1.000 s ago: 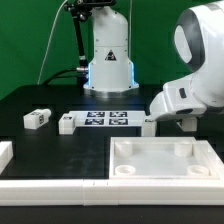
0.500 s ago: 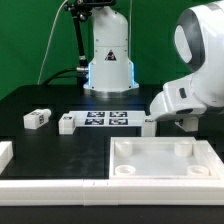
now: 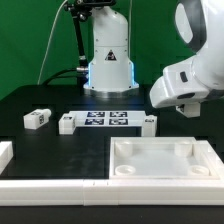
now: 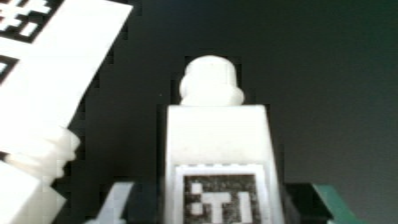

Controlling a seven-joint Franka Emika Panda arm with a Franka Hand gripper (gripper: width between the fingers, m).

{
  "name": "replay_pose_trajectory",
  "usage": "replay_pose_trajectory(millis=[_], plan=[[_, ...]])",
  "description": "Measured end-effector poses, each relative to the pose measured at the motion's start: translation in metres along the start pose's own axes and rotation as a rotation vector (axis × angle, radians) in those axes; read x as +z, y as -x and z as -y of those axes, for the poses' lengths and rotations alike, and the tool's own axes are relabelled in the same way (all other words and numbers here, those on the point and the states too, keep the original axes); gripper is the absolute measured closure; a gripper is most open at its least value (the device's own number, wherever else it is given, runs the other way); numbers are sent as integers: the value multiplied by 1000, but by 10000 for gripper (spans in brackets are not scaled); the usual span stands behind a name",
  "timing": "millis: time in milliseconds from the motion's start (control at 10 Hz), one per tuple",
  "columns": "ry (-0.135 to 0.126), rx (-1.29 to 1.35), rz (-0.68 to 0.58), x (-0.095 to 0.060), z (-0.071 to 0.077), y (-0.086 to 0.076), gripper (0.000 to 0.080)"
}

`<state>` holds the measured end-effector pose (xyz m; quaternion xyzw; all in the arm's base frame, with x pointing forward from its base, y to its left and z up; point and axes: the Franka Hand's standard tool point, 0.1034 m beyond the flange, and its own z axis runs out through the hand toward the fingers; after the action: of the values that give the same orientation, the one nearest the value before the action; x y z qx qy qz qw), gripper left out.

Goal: Assemble one leg

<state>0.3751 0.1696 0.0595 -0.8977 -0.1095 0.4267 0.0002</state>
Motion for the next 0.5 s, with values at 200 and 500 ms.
replay_pose_trajectory(millis=[200,500], plan=[[1,2,-57,-7,0,-3,511],[0,-36,-247,-11,-7,-26,511]])
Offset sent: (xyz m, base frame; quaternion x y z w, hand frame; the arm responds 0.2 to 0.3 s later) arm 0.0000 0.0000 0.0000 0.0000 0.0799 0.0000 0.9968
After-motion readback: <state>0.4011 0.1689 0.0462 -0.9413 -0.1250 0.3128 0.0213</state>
